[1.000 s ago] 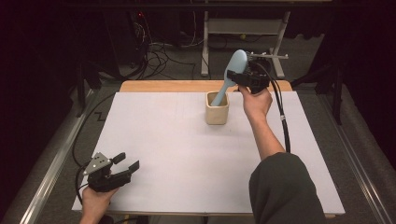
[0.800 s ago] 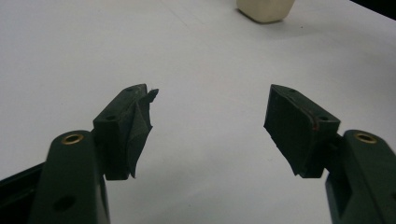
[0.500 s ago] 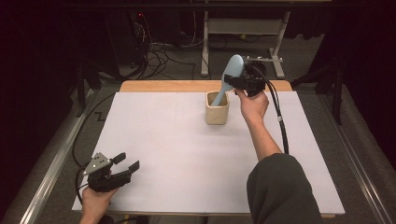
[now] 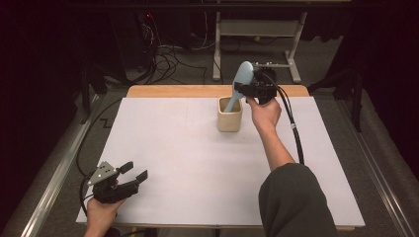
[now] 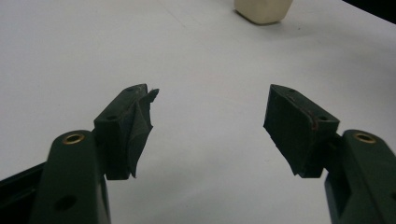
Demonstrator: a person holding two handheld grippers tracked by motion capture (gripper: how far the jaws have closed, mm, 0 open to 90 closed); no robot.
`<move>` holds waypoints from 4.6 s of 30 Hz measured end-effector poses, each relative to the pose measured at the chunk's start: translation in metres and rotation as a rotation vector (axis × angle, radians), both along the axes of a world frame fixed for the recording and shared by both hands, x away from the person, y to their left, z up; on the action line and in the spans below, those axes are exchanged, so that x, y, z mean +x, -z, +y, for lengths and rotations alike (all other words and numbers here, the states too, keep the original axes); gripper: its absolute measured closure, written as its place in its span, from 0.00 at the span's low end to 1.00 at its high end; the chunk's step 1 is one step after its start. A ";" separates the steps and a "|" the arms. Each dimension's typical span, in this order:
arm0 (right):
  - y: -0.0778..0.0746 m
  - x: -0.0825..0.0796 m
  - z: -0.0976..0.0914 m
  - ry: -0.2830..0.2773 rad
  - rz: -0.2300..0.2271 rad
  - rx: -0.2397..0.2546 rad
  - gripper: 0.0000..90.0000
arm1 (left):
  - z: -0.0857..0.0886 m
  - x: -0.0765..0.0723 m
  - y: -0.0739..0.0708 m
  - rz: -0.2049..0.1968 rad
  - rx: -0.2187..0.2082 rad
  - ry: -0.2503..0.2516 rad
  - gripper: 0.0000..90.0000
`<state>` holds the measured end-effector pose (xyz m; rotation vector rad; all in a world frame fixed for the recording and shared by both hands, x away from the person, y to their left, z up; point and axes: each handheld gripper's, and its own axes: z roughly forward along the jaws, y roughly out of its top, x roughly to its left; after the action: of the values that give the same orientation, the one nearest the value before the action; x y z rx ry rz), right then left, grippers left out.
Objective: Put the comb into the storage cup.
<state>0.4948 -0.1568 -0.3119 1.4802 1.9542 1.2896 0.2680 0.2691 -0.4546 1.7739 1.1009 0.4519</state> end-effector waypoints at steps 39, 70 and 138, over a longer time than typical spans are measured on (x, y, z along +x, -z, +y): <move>0.029 0.004 0.009 -0.012 0.065 -0.058 0.56 | 0.000 -0.001 0.000 -0.003 0.006 0.006 0.36; 0.035 0.003 0.004 -0.009 0.068 -0.033 0.55 | -0.002 0.000 0.000 -0.004 0.007 0.013 0.36; 0.034 -0.048 -0.042 -0.119 -0.020 -0.091 0.24 | -0.002 -0.001 0.000 -0.001 -0.004 0.003 0.36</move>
<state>0.4464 -0.1984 -0.3458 1.3214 2.0864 1.2405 0.2673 0.2671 -0.4550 1.7714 1.0969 0.4485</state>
